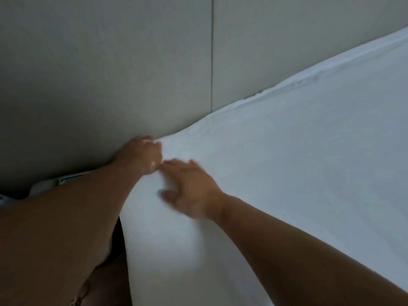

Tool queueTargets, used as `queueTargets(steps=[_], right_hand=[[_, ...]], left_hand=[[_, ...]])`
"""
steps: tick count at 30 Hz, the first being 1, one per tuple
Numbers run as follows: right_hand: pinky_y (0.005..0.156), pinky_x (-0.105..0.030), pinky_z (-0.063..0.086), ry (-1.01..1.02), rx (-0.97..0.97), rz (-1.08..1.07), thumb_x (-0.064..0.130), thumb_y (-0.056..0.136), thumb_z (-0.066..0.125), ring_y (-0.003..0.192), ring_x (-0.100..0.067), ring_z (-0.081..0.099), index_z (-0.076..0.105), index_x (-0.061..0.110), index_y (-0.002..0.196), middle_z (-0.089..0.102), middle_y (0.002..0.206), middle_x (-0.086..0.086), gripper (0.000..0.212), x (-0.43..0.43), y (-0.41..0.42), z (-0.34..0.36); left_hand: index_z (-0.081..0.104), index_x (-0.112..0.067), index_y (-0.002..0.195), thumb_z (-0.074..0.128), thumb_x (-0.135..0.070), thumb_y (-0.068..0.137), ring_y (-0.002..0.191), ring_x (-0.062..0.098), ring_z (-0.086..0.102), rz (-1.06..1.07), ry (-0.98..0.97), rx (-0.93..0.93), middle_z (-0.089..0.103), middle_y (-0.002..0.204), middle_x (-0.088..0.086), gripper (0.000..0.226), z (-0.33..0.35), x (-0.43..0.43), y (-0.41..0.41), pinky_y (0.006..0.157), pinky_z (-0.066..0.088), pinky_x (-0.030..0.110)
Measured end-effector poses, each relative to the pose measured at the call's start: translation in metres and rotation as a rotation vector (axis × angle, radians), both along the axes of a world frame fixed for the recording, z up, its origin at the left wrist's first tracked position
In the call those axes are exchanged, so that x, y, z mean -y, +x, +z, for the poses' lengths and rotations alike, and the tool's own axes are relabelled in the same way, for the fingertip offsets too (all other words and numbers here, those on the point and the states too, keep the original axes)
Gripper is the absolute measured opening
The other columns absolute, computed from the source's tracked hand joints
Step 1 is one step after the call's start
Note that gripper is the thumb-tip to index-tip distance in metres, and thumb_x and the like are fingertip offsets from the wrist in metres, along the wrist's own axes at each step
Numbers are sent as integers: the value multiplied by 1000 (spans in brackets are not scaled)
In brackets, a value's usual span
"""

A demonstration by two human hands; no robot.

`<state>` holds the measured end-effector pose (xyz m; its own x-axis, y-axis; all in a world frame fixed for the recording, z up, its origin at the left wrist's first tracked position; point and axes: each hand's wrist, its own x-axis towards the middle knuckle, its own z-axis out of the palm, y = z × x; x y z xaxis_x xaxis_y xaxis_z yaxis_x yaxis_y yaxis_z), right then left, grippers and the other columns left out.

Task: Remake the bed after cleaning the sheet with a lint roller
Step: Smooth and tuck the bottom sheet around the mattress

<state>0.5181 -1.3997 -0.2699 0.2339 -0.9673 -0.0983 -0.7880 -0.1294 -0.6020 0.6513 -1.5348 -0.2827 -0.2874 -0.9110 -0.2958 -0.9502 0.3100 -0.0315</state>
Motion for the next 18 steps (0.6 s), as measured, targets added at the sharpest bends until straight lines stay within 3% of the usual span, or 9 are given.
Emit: queueTargets(steps=[1,2,3,5,8,13,14,16,18], right_hand=[[120,-39,24,-26,116,-43,46,96,52,142,-13,35,36,28,151,41,154,4,60,-29,-5,10],[118,-42,29,-94,111,-168,50,94,52,140,-14,39,39,29,149,45,151,5,60,-57,-17,14],[117,-49,28,-151,-10,-345,55,93,48,141,-17,37,40,29,148,45,151,4,62,-87,-35,11],[119,-57,18,-27,-324,-667,65,92,37,150,-23,23,33,30,152,33,159,-2,70,-156,-70,2],[118,-60,17,87,-457,-728,63,95,34,152,-31,16,30,23,156,23,163,-11,73,-255,-53,-16],[110,-54,34,-35,-291,-464,63,91,51,149,-27,26,42,23,151,30,161,-8,72,-382,25,-10],[109,-53,35,-48,-271,-506,62,92,49,149,-25,28,44,25,149,33,160,-6,68,-408,22,-4],[112,-55,30,48,-321,-801,62,95,42,149,-24,28,42,24,150,34,159,-5,67,-460,7,7],[117,-57,20,258,-382,-1090,63,94,36,151,-27,21,35,22,154,27,162,-8,72,-501,-6,15]], left_hand=[[56,-12,129,33,-33,97,128,39,45,-46,-90,77,48,137,19,45,7,-9,-3,108,41,44],[57,-11,132,30,-40,95,130,41,42,-112,-185,4,47,138,21,55,12,-28,-10,109,39,48],[53,-13,140,26,-50,93,136,41,38,-202,-237,-152,44,146,22,66,15,-55,-22,113,35,52],[36,-27,153,26,-63,90,150,34,23,-430,-170,-395,28,162,13,73,15,-125,-57,120,19,56],[26,-38,156,28,-66,96,154,25,11,-781,-93,-297,14,167,0,66,-5,-210,-80,120,13,60],[12,-35,159,12,-68,96,155,22,3,-659,-39,-103,3,168,-3,71,-3,-247,4,121,10,59],[6,-36,159,6,-70,94,155,21,-2,-596,-3,-58,-2,168,-3,74,4,-254,15,121,7,59],[6,-31,159,5,-70,91,154,22,-5,-515,49,-36,-5,168,1,78,17,-285,3,121,4,59],[19,-29,158,22,-65,93,154,26,7,-687,50,-154,8,168,5,75,24,-334,-44,119,9,61]])
